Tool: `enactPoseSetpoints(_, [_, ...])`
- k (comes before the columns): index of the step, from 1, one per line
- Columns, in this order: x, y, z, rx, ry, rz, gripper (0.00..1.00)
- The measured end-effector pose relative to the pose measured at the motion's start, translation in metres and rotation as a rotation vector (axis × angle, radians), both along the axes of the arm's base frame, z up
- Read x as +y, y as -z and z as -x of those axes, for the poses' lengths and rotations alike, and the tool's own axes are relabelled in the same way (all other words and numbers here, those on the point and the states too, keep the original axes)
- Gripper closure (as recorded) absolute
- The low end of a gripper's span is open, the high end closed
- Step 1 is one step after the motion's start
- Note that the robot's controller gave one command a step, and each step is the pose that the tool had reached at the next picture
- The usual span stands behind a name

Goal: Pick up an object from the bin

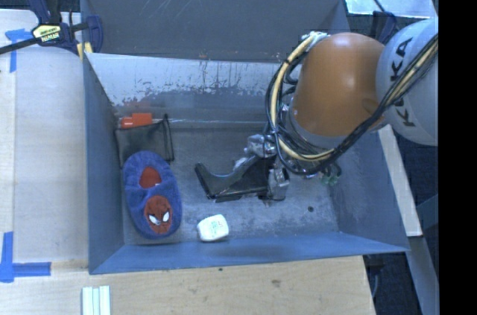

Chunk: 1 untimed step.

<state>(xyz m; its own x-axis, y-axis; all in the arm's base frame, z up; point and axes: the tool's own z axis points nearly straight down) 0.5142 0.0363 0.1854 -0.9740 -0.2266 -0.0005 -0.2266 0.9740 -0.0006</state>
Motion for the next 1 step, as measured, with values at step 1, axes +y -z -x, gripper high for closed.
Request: enactPoseSetpoints(1, [-0.0058,-0.0698,-0.0197,-0.006,0.032,0.000,1.00])
